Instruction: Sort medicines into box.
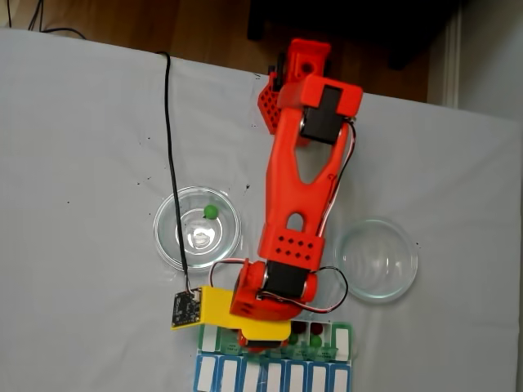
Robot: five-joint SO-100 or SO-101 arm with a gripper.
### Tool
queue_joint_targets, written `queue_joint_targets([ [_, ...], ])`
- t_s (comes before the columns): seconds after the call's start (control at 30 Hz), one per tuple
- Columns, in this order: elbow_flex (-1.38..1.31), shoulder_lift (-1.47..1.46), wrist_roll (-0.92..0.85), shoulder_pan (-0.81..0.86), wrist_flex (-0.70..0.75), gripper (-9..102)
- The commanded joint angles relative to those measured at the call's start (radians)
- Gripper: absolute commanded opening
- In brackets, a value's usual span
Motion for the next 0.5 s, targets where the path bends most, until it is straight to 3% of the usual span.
queue_joint_targets([
  [0.0, -0.069, 0.048, -0.003, -0.017, -0.026, 9],
  [0.2, -0.049, 0.057, -0.006, -0.018, -0.029, 22],
  [0.47, -0.032, 0.069, -0.006, -0.020, -0.032, 23],
])
